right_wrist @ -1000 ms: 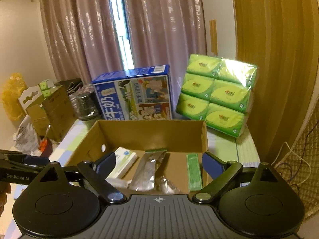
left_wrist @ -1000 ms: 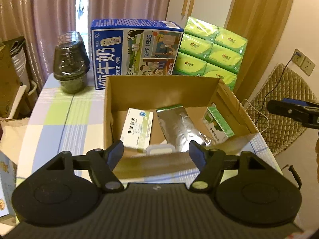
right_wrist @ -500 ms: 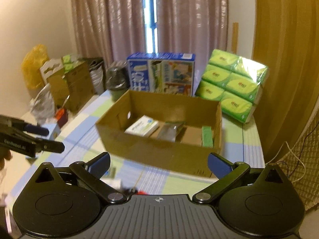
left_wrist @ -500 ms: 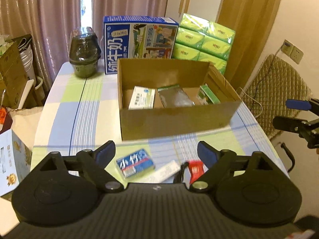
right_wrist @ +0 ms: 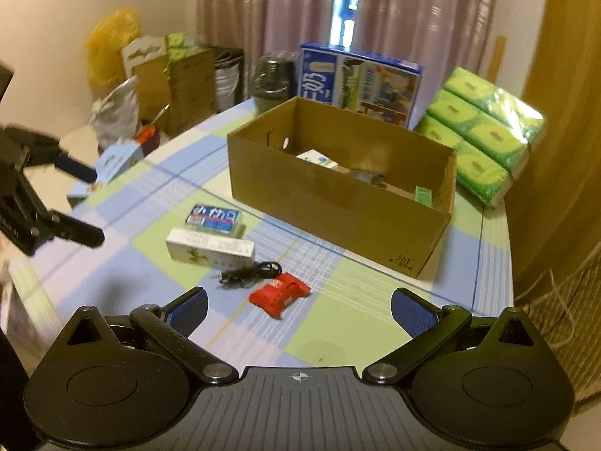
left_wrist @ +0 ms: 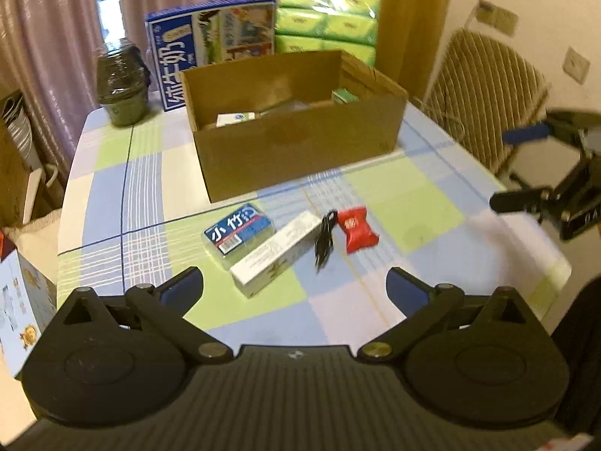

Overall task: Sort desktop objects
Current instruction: 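Withdraw both grippers back over the remaining table items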

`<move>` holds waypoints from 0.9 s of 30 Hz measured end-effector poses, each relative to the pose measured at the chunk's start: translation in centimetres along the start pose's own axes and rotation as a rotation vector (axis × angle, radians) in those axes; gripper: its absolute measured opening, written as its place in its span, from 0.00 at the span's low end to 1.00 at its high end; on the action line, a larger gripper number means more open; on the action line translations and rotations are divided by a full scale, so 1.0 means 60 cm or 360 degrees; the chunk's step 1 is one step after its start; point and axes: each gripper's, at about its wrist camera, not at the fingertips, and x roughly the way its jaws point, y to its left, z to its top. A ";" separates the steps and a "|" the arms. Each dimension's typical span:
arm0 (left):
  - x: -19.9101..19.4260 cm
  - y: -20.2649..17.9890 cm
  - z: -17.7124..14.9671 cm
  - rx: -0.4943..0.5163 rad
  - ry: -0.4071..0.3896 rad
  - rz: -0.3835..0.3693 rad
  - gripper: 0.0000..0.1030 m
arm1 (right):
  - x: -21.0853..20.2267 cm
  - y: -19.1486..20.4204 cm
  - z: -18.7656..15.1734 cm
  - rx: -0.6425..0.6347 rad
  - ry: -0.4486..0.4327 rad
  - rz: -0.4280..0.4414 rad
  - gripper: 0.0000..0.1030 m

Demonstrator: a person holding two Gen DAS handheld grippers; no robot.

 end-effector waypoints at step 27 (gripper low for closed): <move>0.092 -0.019 -0.033 0.0711 0.0150 0.0025 0.98 | 0.096 -0.004 -0.020 -0.0500 0.0203 0.0103 0.98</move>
